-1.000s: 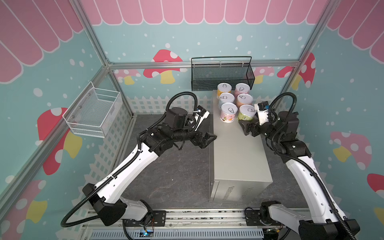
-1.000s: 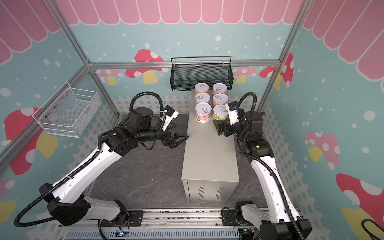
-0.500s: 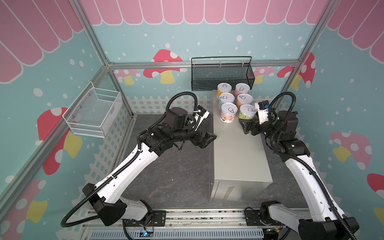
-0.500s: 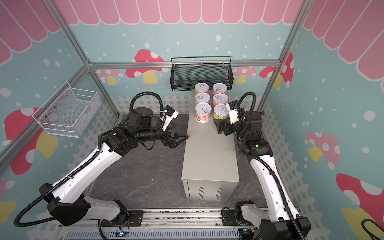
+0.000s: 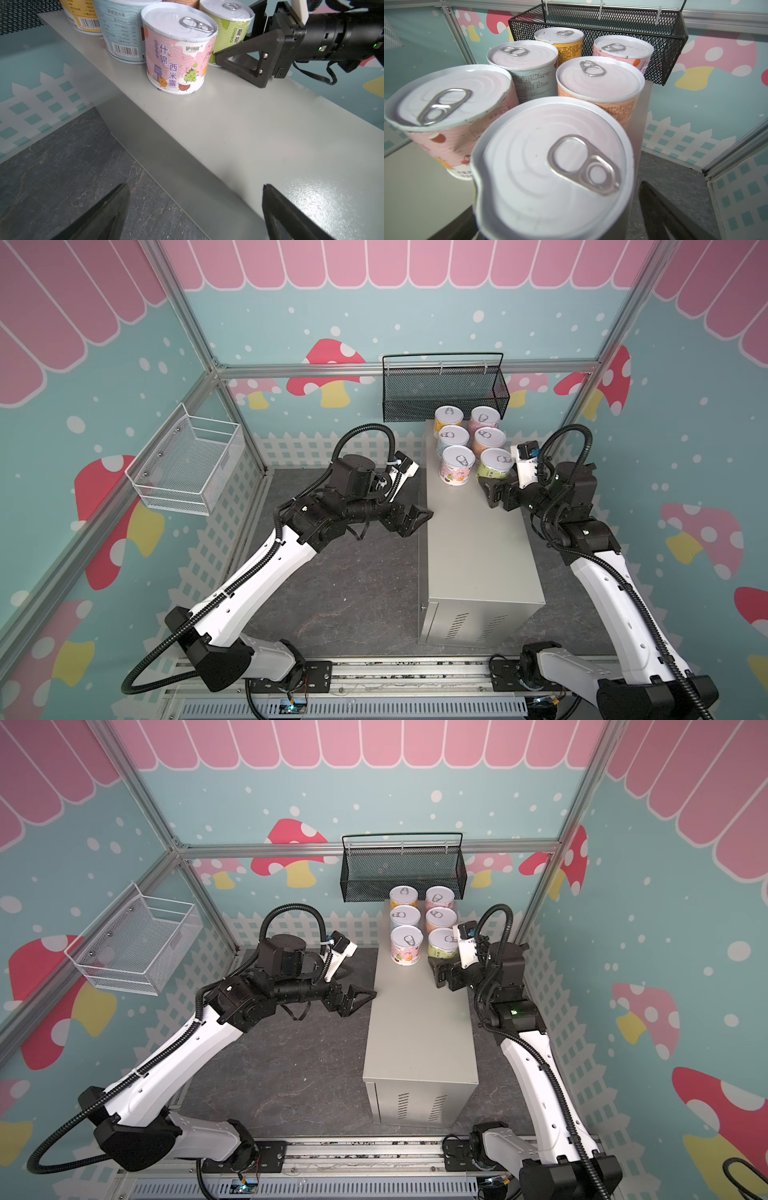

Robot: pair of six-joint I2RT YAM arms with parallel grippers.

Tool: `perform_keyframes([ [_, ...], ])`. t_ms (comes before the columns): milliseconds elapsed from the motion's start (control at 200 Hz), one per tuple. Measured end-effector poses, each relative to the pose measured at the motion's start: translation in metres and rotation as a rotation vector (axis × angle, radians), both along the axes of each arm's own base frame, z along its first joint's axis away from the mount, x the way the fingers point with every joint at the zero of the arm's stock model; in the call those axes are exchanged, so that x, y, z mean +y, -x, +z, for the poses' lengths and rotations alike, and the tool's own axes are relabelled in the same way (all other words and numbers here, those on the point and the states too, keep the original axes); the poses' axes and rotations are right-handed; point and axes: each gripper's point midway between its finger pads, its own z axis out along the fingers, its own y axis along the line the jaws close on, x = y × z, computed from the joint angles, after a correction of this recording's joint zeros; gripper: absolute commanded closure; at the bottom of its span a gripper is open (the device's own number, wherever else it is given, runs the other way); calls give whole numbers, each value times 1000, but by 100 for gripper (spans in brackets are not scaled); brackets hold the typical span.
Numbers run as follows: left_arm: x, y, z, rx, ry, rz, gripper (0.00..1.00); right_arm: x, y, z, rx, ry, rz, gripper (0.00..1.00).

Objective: Place and organize the canned foods onto the counter

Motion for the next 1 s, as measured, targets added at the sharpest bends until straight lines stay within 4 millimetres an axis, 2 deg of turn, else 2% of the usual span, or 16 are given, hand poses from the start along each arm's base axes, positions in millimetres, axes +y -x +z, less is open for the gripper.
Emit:
perform_keyframes([
  [300, 0, 0, -1, 2, -2, 0, 1, 0, 7, 3, -4, 10, 12, 1],
  [405, 0, 0, -1, 2, -3, 0, 1, 1, 12, 10, -4, 12, 22, 1],
  [545, 0, 0, -1, 0, -4, -1, 1, 3, 25, 40, -49, 8, 40, 1],
  [756, 0, 0, -1, 0, -4, -1, 1, 1, 51, 107, -172, -7, 49, 1],
  [886, 0, 1, -1, 0, -3, -4, 1, -3, 43, 146, -221, -3, 26, 1],
  [996, -2, 3, -1, 0, -4, -9, 1, -8, 22, 158, -217, 0, 3, 1],
])
